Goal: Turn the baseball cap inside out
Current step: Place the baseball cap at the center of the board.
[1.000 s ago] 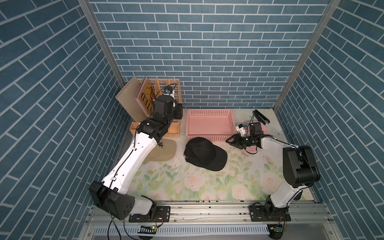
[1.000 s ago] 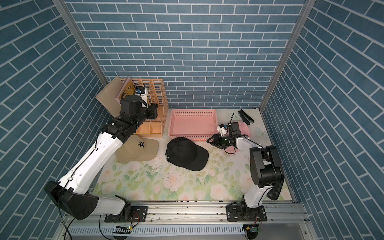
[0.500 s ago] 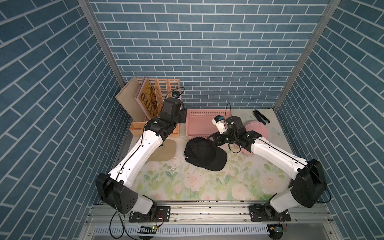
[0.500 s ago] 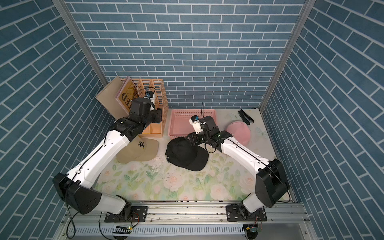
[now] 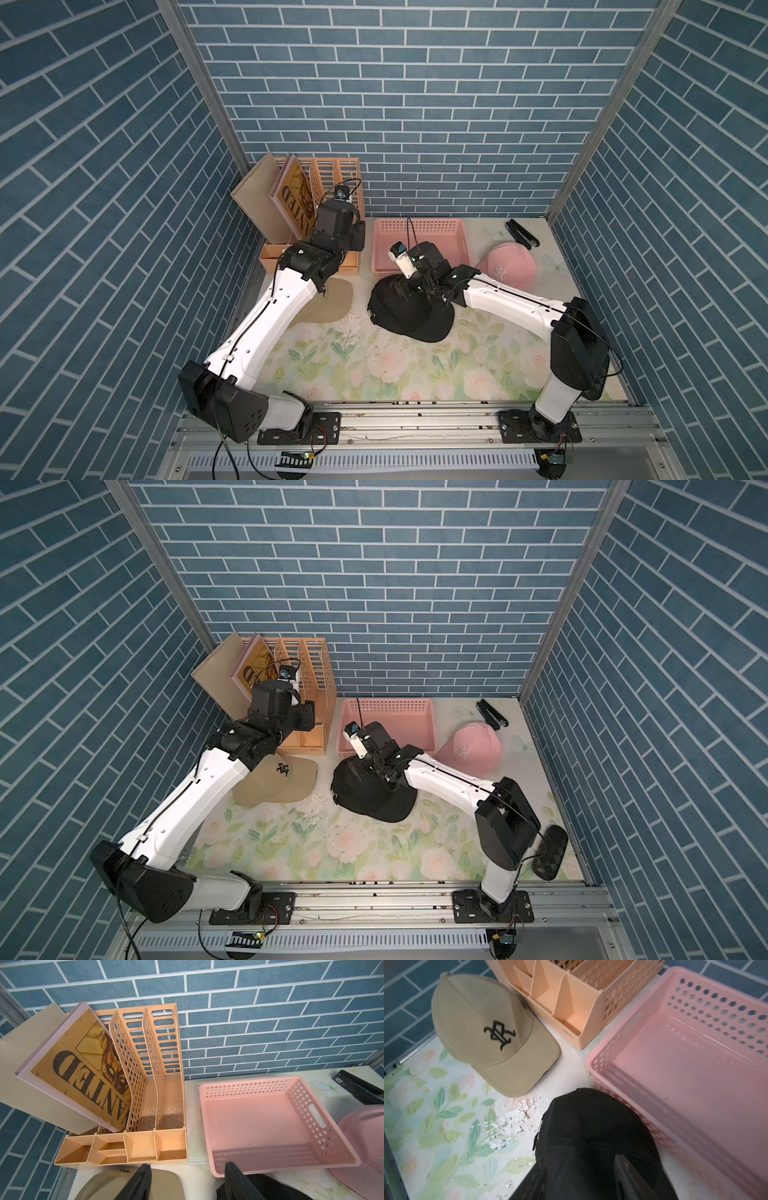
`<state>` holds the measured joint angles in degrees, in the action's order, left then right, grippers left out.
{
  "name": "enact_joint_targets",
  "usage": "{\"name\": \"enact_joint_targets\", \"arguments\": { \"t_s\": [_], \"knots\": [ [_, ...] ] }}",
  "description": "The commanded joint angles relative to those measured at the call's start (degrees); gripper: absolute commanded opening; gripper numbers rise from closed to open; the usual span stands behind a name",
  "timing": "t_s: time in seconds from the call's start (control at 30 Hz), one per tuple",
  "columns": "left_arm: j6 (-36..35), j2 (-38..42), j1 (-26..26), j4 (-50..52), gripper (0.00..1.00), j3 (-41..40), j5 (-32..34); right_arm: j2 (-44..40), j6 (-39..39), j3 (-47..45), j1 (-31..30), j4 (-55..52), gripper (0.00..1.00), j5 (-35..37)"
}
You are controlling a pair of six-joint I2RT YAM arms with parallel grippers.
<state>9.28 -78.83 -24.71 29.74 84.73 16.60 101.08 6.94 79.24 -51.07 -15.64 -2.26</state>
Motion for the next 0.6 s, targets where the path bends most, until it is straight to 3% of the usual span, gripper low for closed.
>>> {"name": "enact_joint_targets", "arguments": {
  "t_s": [0.0, 0.57],
  "knots": [
    [1.1, 2.2, 1.5, 1.0, 0.61, -1.2, -1.2, 1.5, -2.8, 2.8, -0.6, -0.7, 0.54, 2.8],
    [1.2, 3.6, 2.0, 0.7, 0.6, -2.5, -2.2, 6.2, -3.1, 4.3, -0.8, -1.9, 0.46, 2.8]
  ]
}}
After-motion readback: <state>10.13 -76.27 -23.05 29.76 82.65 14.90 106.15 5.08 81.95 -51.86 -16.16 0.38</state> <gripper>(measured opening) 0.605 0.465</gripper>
